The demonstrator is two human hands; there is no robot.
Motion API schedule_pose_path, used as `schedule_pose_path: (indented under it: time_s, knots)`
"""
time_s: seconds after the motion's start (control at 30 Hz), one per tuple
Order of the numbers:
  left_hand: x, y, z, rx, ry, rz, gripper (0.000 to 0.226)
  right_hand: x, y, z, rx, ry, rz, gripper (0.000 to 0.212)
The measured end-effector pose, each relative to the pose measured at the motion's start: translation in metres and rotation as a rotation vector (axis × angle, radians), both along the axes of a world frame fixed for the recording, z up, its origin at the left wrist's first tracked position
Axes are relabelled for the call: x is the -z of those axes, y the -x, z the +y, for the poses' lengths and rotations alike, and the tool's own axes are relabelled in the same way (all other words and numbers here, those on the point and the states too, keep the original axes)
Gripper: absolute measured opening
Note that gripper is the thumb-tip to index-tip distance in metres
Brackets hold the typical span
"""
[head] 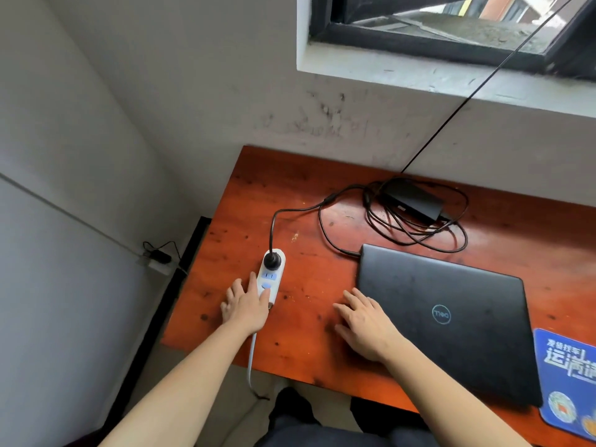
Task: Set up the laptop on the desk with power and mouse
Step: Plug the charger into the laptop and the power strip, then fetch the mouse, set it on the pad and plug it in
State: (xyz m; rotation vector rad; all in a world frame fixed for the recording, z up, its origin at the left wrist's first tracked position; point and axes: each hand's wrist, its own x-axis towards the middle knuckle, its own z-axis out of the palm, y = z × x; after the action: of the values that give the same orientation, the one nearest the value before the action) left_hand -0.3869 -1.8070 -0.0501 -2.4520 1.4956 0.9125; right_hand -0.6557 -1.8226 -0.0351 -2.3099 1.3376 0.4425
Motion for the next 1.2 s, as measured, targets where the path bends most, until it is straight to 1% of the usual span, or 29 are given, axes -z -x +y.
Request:
schedule_pose_path:
  time_s: [0.03,0.1,0.17,0.23,0.27,0.37,0.5,0.6,0.67,0.73,0.83,0.93,1.0,1.03,1.1,1.2]
  knots:
    - [-0.006,0.001,0.002,0.025,0.036,-0.04,0.063,-0.005,0.003,-0.003,0.016,0.021,-0.029,0.054]
    - [-0.021,0.004,0.008,0.092,0.181,-0.173,0.062,-0.017,0.008,-0.014,0.027,0.099,-0.104,0.049]
    - [-0.038,0.008,0.012,0.082,0.31,-0.212,0.06,-0.03,0.007,-0.027,0.028,0.182,-0.192,0.045]
    - [-0.057,0.017,0.024,0.025,0.379,-0.254,0.061,-0.042,0.006,-0.04,-0.007,0.256,-0.271,0.043]
    - [-0.064,0.022,0.029,0.011,0.38,-0.297,0.06,-0.045,0.005,-0.045,-0.009,0.286,-0.299,0.042]
    - [-0.081,0.045,0.064,-0.127,0.355,-0.472,0.058,-0.048,0.001,-0.055,-0.079,0.331,-0.428,0.042]
    - [-0.103,0.065,0.127,-0.319,0.281,-0.549,0.063,-0.045,-0.03,-0.042,-0.247,0.334,-0.511,0.051]
    - [-0.129,0.066,0.195,-0.462,0.237,-0.622,0.063,-0.059,-0.073,-0.004,-0.412,0.289,-0.641,0.057]
    - [-0.154,0.062,0.255,-0.568,0.219,-0.714,0.063,-0.077,-0.11,0.036,-0.525,0.248,-0.729,0.062]
    - [-0.18,0.057,0.308,-0.682,0.222,-0.782,0.063,-0.1,-0.142,0.082,-0.64,0.231,-0.777,0.067]
    - [-0.217,0.056,0.413,-0.892,0.228,-0.9,0.065,-0.145,-0.191,0.179,-0.847,0.209,-0.86,0.064]
    - [-0.241,0.058,0.49,-0.98,0.236,-0.983,0.065,-0.175,-0.223,0.252,-0.944,0.171,-0.929,0.064]
    - [-0.256,0.06,0.574,-1.117,0.245,-1.045,0.065,-0.196,-0.255,0.337,-1.085,0.145,-1.002,0.064]
    - [-0.261,0.058,0.6,-1.145,0.261,-1.079,0.065,-0.203,-0.266,0.365,-1.13,0.127,-1.026,0.064]
    - [-0.271,0.062,0.687,-1.246,0.256,-1.162,0.064,-0.221,-0.293,0.465,-1.263,0.091,-1.08,0.064]
    - [-0.282,0.067,0.782,-1.336,0.222,-1.244,0.064,-0.234,-0.321,0.579,-1.38,0.049,-1.127,0.064]
